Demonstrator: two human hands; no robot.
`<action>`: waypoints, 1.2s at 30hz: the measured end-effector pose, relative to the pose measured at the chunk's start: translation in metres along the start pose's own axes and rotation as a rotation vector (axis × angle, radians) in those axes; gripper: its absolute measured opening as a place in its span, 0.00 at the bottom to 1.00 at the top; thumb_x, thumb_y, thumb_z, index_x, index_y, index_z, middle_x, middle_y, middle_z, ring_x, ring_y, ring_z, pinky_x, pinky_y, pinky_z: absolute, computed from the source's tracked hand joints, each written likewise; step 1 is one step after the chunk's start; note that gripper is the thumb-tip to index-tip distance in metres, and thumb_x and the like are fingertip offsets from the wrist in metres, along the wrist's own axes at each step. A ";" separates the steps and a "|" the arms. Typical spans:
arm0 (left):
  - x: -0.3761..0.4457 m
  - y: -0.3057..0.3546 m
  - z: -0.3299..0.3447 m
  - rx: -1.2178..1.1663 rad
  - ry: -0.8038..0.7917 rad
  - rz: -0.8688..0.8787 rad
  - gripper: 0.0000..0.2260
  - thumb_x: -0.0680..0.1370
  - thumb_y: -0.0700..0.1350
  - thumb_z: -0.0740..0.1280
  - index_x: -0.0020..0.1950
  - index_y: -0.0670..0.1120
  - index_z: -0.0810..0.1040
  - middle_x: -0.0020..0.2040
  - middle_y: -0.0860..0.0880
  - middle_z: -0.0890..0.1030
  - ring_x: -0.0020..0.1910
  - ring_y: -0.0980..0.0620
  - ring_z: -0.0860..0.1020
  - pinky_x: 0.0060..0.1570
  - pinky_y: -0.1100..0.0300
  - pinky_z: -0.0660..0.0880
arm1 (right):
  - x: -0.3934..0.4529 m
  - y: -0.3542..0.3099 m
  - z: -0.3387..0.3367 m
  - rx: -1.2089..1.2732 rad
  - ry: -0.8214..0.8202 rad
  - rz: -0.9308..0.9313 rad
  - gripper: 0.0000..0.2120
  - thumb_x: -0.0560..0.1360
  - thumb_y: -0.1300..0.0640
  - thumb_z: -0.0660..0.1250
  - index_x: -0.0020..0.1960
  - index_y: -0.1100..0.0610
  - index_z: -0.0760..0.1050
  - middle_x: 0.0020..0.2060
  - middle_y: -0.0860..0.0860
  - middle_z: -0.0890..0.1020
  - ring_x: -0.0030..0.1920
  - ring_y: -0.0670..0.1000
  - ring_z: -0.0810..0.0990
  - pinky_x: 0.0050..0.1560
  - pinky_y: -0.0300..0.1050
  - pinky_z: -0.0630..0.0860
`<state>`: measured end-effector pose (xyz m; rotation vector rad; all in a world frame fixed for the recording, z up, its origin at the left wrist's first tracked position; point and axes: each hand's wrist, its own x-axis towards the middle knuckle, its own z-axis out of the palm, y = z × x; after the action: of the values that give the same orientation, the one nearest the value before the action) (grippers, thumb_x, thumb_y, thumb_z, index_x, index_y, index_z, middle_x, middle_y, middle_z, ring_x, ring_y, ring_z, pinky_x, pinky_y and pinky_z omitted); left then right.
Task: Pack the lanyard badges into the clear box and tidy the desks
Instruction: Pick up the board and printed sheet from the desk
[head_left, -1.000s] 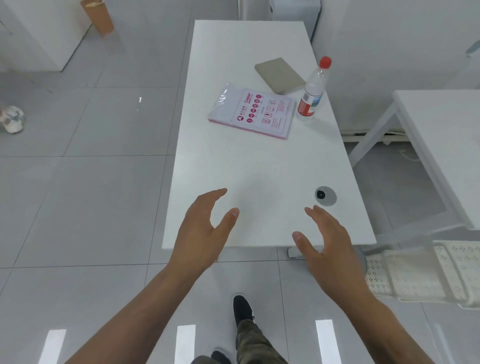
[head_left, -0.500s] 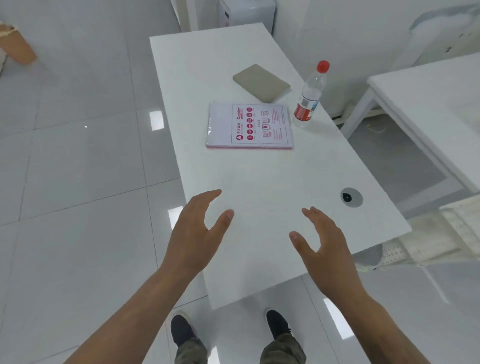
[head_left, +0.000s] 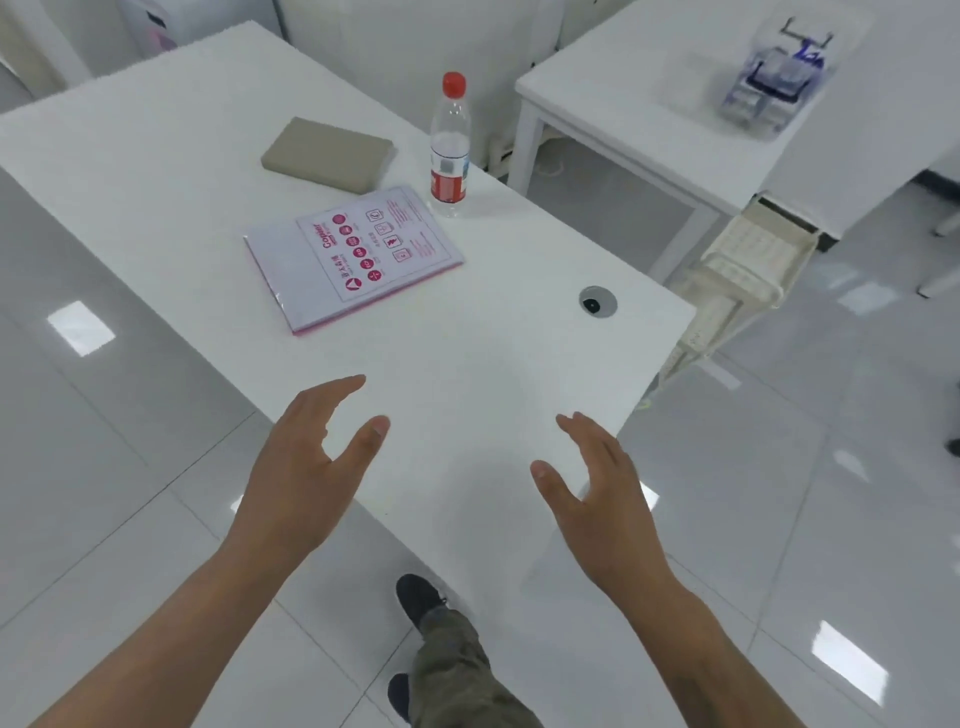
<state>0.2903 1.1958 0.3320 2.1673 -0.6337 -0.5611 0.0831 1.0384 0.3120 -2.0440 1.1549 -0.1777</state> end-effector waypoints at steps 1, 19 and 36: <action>0.006 -0.003 -0.004 0.012 -0.019 0.014 0.20 0.77 0.59 0.64 0.69 0.64 0.68 0.62 0.64 0.69 0.61 0.54 0.72 0.56 0.57 0.70 | -0.001 -0.002 0.006 0.002 0.011 0.021 0.25 0.78 0.41 0.62 0.73 0.39 0.61 0.73 0.34 0.61 0.73 0.38 0.56 0.65 0.36 0.57; 0.179 0.000 -0.074 0.127 -0.244 0.186 0.19 0.78 0.54 0.66 0.69 0.60 0.70 0.61 0.61 0.71 0.62 0.54 0.73 0.62 0.55 0.71 | 0.074 -0.097 0.079 0.176 0.196 0.266 0.27 0.77 0.39 0.61 0.74 0.38 0.58 0.74 0.33 0.58 0.73 0.36 0.55 0.68 0.40 0.62; 0.384 -0.061 -0.173 0.125 -0.599 0.246 0.19 0.78 0.56 0.65 0.69 0.62 0.69 0.61 0.63 0.71 0.59 0.58 0.72 0.56 0.59 0.70 | 0.189 -0.249 0.206 0.173 0.417 0.562 0.27 0.78 0.41 0.63 0.74 0.42 0.61 0.73 0.39 0.64 0.73 0.44 0.61 0.69 0.45 0.63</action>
<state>0.7036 1.0964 0.3165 1.9839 -1.2628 -1.0696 0.4548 1.0787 0.2930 -1.4972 1.8528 -0.4181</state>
